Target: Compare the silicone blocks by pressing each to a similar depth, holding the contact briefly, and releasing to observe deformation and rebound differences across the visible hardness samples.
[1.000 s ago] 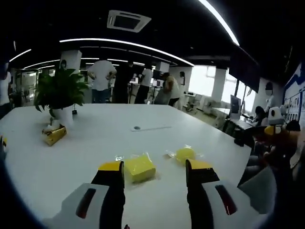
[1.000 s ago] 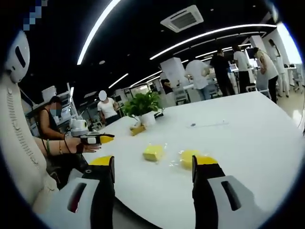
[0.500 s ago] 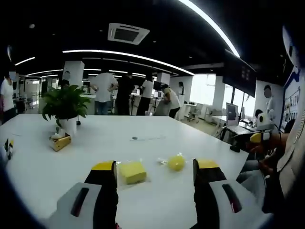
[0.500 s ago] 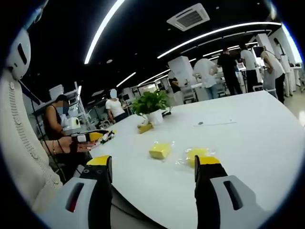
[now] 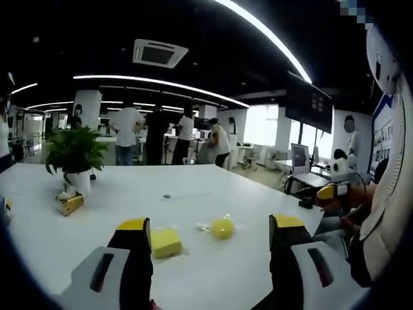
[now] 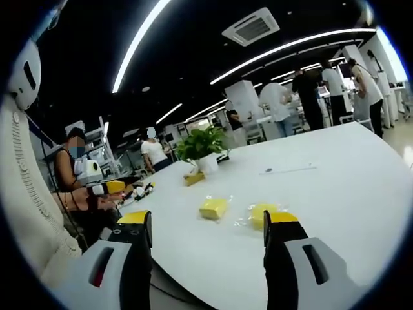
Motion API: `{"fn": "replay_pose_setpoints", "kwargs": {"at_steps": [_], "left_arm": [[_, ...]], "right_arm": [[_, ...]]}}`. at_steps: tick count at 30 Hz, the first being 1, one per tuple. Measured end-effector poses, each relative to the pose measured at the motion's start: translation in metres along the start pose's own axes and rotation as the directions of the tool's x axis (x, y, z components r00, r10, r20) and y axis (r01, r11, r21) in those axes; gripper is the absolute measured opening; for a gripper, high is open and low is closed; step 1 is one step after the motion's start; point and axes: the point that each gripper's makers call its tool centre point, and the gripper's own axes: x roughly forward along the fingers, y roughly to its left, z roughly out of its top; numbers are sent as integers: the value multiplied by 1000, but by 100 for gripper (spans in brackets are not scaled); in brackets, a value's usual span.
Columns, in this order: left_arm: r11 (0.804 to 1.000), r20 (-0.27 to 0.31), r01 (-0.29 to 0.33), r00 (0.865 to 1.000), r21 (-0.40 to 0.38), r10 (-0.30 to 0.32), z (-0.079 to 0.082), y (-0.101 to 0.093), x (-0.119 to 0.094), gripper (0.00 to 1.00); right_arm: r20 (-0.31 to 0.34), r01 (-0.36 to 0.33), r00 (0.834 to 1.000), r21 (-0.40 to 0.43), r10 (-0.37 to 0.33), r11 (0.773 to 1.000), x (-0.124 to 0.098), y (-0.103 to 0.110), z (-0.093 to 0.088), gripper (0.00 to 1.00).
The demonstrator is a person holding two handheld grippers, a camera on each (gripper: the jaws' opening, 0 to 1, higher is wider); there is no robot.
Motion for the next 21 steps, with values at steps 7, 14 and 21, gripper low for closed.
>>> {"fn": "replay_pose_setpoints", "kwargs": {"at_steps": [7,14,21], "left_arm": [[995,-77,10,997,-96,-17,-8,-7,10,72],[986,-99,39,994,-163,-56,-12,-16,34,71],[943,-89,31,994,-331,-63,-12,-21,68,73]], "right_arm": [[6,0,1000,29,-1,1000,4,-7,-1,64],[27,-6,1000,59,4,998,9,-13,2,64],[13,-22,1000,73,21,997,8,-22,-3,63]]}}
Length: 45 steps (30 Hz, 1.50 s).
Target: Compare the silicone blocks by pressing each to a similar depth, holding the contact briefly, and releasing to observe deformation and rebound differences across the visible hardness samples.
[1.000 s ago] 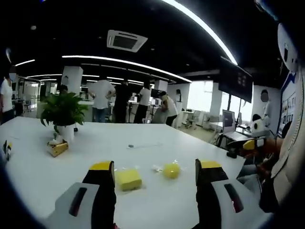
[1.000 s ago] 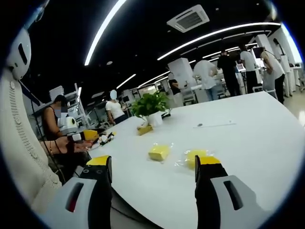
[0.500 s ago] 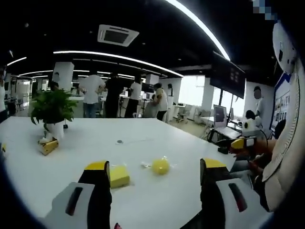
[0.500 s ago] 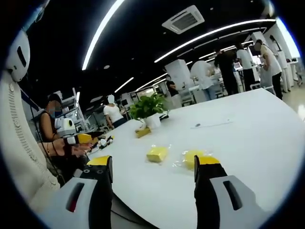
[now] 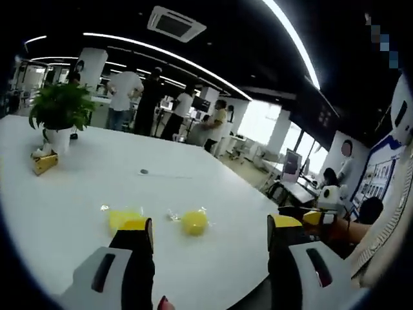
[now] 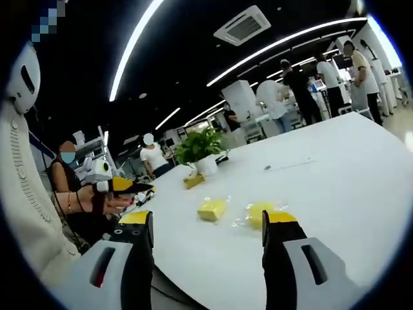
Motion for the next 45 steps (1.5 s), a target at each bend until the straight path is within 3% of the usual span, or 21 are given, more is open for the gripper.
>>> {"fn": "replay_pose_setpoints", "kwargs": {"at_steps": [5,11,14,17,25,39,45], "left_arm": [[992,11,16,1000,-126,-15,1,0,22,74],[978,-79,45,995,-204,-63,-14,-4,55,71],[974,-85,56,993,-220,-77,-16,-4,77,70],[957,-105,52,991,-287,-85,-21,0,101,71],[899,-146,-9,987,-438,-61,-32,27,145,71],[853,-245,-131,969,-504,4,-69,77,191,72],[810,-262,-168,965,-562,18,-84,92,210,71]], "right_arm": [[-11,3,1000,19,-3,1000,-2,-10,-5,63],[-28,7,1000,42,-6,999,-1,-21,-12,63],[-36,8,999,49,-6,999,1,-26,-13,63],[-38,21,999,55,-19,998,2,-34,-12,63],[-54,41,998,82,-37,996,5,-52,-17,63],[-83,66,995,127,-56,990,12,-68,-32,62],[-94,87,993,134,-75,987,12,-77,-34,62]]}}
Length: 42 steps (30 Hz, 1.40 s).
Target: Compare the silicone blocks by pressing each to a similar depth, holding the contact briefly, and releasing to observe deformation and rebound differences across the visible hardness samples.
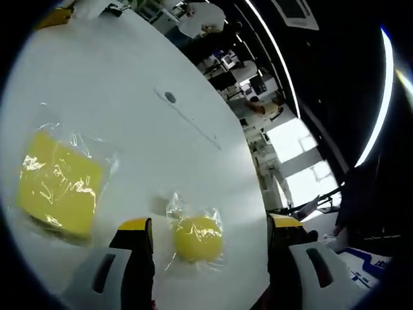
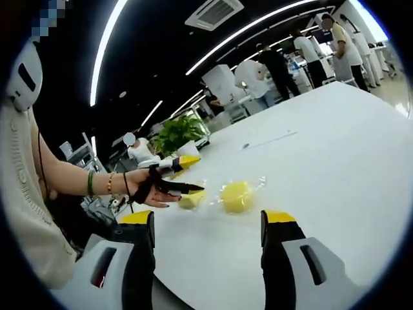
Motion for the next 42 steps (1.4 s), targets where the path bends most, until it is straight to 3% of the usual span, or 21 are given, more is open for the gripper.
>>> {"fn": "replay_pose_setpoints", "kwargs": {"at_steps": [14,29,37,39,42], "left_arm": [[994,-37,-26,999,-109,22,-2,20,40,69],[995,-76,-4,997,-104,-4,-8,16,65,47],[996,-121,-88,989,-33,83,-16,30,73,22],[993,-159,-112,982,-27,107,-23,37,72,15],[993,-141,-106,985,-46,98,-20,37,72,13]], "right_arm": [[-3,45,999,17,-45,999,-1,-14,-1,58],[-5,64,998,39,-64,997,2,-26,-3,58],[2,66,998,45,-66,997,2,-30,-2,57],[2,68,998,46,-68,997,1,-31,-2,57],[1,69,998,44,-69,997,0,-31,-3,56]]}}
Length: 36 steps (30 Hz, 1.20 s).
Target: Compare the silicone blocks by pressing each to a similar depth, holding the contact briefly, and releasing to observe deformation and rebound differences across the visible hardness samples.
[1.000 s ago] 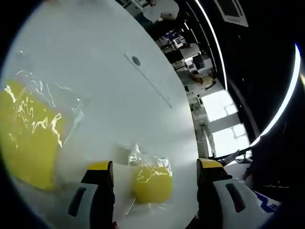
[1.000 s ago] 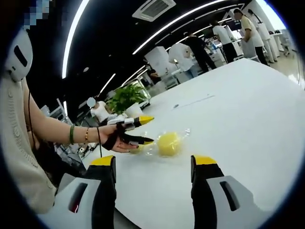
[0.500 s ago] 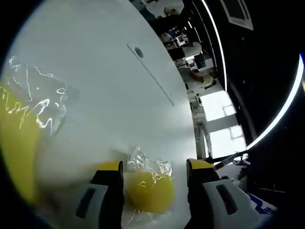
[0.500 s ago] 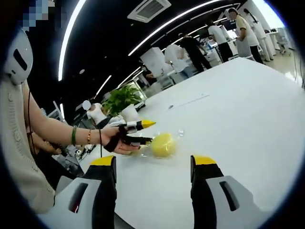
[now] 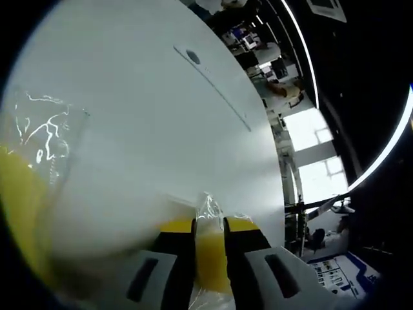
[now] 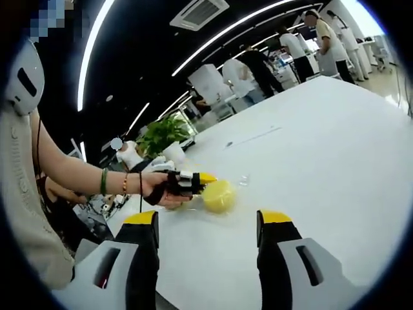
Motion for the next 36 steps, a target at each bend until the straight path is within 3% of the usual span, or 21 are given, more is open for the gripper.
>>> {"fn": "replay_pose_setpoints", "kwargs": {"at_steps": [6,10,16,17,18,20,22,26,27,29,36], "left_arm": [[999,-5,13,1000,36,-12,-2,-4,1,1],[998,-1,15,1000,62,-15,-2,-7,-1,0],[958,-1,-20,1000,284,21,-2,-19,-6,0],[943,-6,-22,1000,331,26,-2,-24,-8,0],[896,0,-29,999,442,33,-2,-30,-9,0],[835,4,-24,1000,550,27,-4,-44,-12,0],[803,13,-17,1000,595,11,-5,-54,-14,0],[692,6,-9,1000,722,7,-12,-75,-21,0],[699,25,-12,1000,715,-8,-14,-81,-23,0],[687,16,-6,1000,726,-9,-17,-86,-26,0],[628,21,20,998,778,-58,-29,-115,-43,0]], "right_arm": [[-8,-1,1000,-4,1,1000,-1,0,-2,54],[-6,-4,1000,-6,4,1000,0,1,-1,54],[3,-9,1000,-15,9,1000,-1,4,4,53],[5,-9,1000,-17,9,1000,-1,4,5,53],[7,-11,1000,-21,11,1000,-1,5,6,53],[8,-16,1000,-27,16,1000,0,7,8,52],[9,-19,1000,-31,20,999,0,8,9,52],[16,-30,999,-43,30,999,0,14,12,52],[21,-33,999,-46,34,998,0,16,13,52],[26,-36,999,-51,37,998,-1,18,15,51],[43,-36,998,-65,39,997,-10,23,16,51]]}}
